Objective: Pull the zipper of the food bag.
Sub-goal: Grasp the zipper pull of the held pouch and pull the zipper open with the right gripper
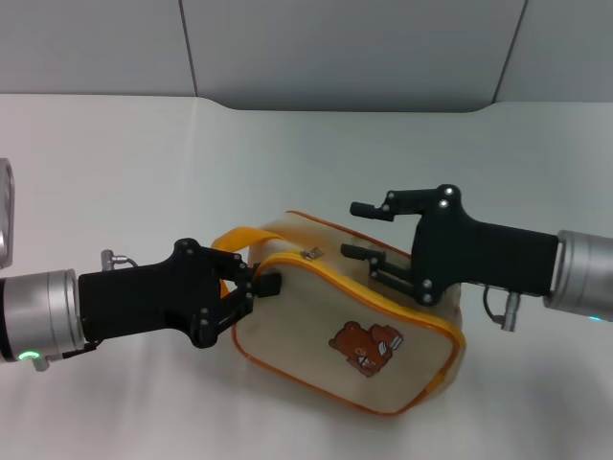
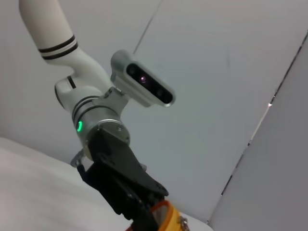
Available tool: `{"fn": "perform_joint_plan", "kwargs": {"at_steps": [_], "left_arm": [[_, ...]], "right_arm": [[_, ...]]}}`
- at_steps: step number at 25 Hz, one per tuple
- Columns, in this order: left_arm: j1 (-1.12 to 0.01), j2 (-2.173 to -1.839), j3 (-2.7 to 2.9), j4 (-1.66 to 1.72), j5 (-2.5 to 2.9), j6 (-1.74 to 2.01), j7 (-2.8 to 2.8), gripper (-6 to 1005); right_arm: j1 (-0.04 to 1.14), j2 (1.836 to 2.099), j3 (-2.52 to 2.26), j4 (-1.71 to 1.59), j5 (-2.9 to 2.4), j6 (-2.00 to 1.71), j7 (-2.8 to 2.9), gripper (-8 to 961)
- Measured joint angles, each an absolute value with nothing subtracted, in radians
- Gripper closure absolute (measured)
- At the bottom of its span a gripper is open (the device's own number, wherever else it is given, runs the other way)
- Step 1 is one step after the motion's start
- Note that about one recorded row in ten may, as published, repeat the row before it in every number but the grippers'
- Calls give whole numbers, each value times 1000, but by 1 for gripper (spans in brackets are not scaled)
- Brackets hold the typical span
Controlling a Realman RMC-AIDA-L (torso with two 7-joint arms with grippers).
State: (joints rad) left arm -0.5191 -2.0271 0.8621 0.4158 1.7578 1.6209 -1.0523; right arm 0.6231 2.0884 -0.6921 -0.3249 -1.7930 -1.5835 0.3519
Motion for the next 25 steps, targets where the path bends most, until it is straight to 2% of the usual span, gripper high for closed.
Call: {"fn": "perform_joint_plan", "kwargs": {"at_steps": [25], "left_arm": [[-542,-2022,861,428,1758,1631,-1053,940]], "right_arm": [[676,2092,-795,-252,-1792,-1561,305,605]]}}
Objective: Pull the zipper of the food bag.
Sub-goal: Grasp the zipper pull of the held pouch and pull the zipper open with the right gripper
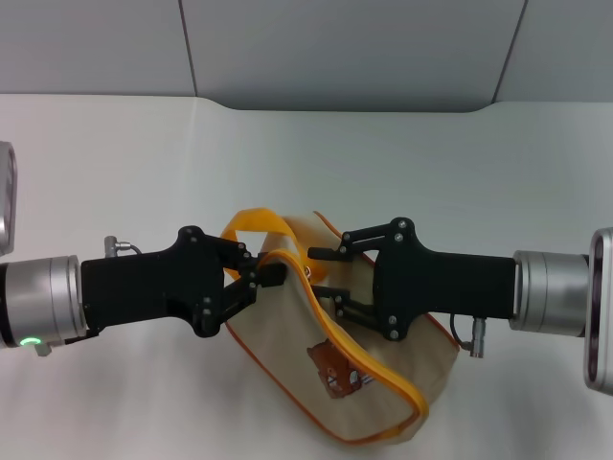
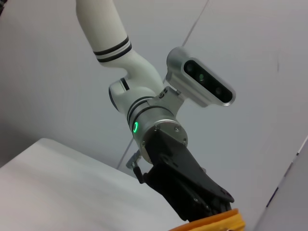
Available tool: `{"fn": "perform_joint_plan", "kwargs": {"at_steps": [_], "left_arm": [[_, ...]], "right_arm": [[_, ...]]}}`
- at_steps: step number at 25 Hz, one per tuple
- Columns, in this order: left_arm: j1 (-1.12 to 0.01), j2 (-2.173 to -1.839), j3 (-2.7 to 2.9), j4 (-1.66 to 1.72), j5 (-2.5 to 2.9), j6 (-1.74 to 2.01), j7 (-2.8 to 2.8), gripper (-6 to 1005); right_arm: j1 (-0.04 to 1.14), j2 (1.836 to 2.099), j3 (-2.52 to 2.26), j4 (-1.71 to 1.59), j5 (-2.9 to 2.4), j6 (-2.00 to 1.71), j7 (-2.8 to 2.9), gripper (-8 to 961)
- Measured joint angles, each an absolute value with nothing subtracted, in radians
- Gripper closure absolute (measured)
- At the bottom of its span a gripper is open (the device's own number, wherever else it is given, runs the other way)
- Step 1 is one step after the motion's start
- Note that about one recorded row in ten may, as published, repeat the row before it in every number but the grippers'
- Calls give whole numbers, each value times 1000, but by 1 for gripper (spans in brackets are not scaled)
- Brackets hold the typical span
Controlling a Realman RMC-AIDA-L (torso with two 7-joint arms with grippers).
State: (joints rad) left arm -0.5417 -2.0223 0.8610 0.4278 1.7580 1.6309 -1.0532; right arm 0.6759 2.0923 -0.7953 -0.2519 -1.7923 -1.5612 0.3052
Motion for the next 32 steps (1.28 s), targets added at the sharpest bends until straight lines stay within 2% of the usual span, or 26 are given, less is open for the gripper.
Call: {"fn": "perform_joint_plan", "kwargs": {"at_steps": [13,24,32], "left_arm": [[-529,-2016,838,450,1758,1637,-1064,940],[-517,-1996,836,530,1758,1663,-1089,941],[-517,-1994,837,532,1764,1682,-1048,941]], "right_arm": [[665,2092,-793,-256,-1738,-1564,305,631],[670,2091,-785,-253,-1724,-1568,310,630],[652,2083,-825,-315,-1674,-1600,457,630]]}}
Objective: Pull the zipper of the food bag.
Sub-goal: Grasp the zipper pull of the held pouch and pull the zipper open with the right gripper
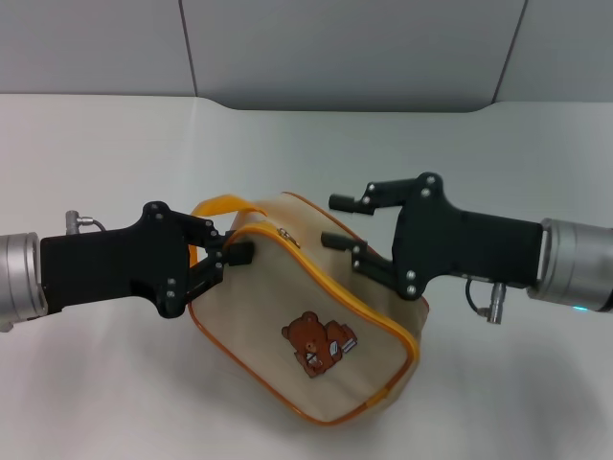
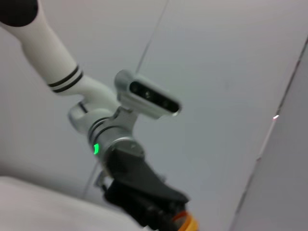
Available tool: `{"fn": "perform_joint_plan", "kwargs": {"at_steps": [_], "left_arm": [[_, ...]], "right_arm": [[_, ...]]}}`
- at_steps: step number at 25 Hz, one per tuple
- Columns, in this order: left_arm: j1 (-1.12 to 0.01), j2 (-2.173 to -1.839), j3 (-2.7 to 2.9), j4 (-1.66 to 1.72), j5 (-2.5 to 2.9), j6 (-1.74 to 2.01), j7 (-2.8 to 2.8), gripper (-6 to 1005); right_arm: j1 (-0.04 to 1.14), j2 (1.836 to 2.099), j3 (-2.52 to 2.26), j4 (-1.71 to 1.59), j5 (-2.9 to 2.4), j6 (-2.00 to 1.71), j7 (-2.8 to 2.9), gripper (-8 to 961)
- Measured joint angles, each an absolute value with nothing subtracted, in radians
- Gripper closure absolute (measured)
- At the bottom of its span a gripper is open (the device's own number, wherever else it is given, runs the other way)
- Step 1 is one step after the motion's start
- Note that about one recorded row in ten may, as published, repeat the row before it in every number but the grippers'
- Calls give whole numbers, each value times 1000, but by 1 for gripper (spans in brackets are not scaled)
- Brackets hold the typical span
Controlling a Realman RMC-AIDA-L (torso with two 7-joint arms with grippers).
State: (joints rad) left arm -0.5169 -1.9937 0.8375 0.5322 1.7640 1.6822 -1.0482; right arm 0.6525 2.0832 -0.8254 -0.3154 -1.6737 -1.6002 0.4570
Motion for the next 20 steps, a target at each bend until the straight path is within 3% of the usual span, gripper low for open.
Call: {"fn": "perform_joint_plan", "kwargs": {"at_steps": [20], "left_arm": [[-526,-2002,837,537,1765,1713,-1026,942]], "right_arm": [[699,2089,-1025,-397,-1674,-1526,656,655]]}}
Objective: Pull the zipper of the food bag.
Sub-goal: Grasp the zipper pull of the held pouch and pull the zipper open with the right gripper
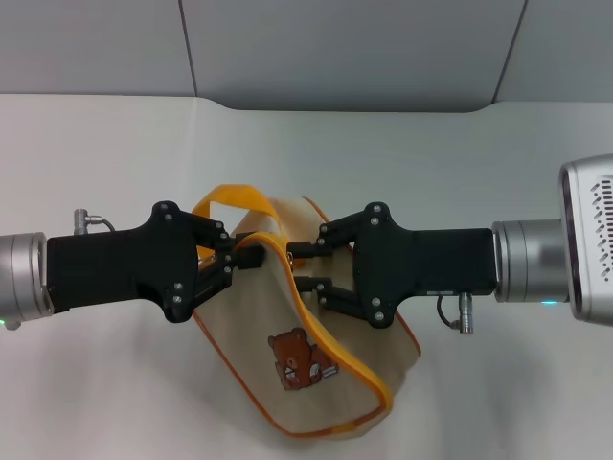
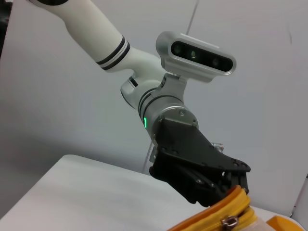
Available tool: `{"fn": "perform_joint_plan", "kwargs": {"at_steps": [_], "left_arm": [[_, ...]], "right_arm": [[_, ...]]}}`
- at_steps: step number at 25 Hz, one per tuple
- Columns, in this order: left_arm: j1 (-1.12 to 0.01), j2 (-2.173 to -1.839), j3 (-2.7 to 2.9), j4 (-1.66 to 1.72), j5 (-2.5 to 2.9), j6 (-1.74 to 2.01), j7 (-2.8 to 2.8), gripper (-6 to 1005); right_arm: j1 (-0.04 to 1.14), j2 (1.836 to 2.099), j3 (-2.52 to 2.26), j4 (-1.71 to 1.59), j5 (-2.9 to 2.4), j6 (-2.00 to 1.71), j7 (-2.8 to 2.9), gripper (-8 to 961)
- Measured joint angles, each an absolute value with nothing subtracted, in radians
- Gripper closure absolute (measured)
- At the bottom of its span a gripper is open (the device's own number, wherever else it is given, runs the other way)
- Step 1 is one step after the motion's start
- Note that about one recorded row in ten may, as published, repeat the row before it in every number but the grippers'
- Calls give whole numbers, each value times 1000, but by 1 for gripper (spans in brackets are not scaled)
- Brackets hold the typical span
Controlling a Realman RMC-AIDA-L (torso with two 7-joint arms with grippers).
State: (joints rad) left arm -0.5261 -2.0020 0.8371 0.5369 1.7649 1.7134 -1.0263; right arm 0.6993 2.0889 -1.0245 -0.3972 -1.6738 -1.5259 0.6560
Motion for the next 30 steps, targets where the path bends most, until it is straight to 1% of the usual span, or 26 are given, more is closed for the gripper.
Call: {"fn": "perform_joint_plan", "kwargs": {"at_steps": [5,8,25,28,30], "left_arm": [[-527,-2005,838,537,1765,1714,-1026,942],[-528,-2005,839,537,1765,1714,-1026,942],[-522,-2007,836,532,1761,1708,-1027,942],[-520,-2007,825,529,1760,1696,-1029,942],[-517,-2007,791,510,1759,1672,-1030,942]], "right_arm": [[702,2091,-1029,-394,-1660,-1534,657,667],[705,2091,-1029,-392,-1660,-1539,665,804],[698,2086,-1029,-412,-1667,-1541,687,954],[686,2083,-1029,-421,-1687,-1549,686,941],[632,2080,-1029,-479,-1758,-1585,684,932]]}}
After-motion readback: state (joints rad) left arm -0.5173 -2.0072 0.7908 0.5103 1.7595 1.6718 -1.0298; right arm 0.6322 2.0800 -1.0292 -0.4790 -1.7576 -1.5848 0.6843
